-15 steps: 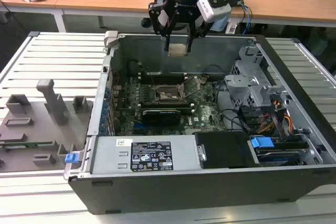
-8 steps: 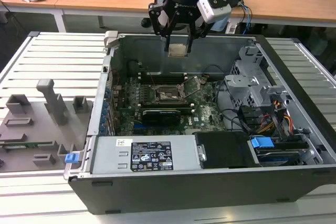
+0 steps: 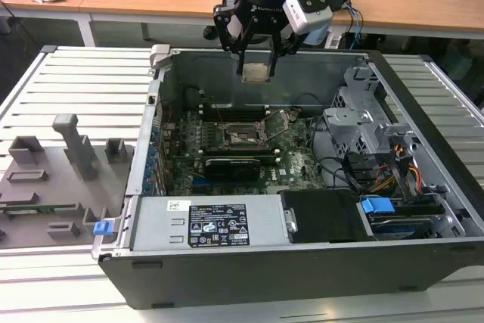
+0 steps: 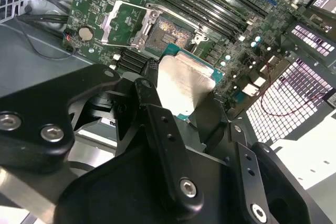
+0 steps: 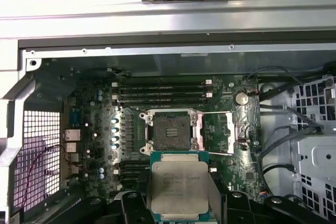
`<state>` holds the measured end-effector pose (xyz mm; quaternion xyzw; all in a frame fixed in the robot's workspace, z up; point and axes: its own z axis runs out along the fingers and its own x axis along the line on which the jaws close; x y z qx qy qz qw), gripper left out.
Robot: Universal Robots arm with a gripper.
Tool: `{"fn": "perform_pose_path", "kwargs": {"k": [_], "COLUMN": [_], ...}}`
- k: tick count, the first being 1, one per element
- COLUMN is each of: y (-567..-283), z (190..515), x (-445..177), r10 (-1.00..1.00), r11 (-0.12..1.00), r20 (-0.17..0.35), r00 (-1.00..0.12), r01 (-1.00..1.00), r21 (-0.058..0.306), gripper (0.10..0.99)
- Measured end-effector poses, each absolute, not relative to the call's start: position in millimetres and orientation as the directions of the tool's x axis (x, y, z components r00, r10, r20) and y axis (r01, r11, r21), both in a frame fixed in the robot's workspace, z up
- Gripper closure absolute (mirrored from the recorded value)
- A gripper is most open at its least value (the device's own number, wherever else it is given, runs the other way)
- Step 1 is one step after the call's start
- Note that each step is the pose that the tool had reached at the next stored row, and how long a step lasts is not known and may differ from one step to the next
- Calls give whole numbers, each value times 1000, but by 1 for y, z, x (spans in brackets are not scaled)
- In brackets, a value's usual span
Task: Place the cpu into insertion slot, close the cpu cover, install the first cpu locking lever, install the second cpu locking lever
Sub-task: 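Place the cpu into insertion slot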
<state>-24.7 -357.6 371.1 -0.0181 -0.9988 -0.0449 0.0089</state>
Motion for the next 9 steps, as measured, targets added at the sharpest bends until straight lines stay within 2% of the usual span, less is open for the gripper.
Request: {"fn": "perform_pose_path", "kwargs": {"k": [9], "y": [-358], "z": [371], "x": [-26], "r10": [65], "r11": [994], "r20": [19], "r00": [-998], "r01": [66], "r21": [89], "gripper": [561]}}
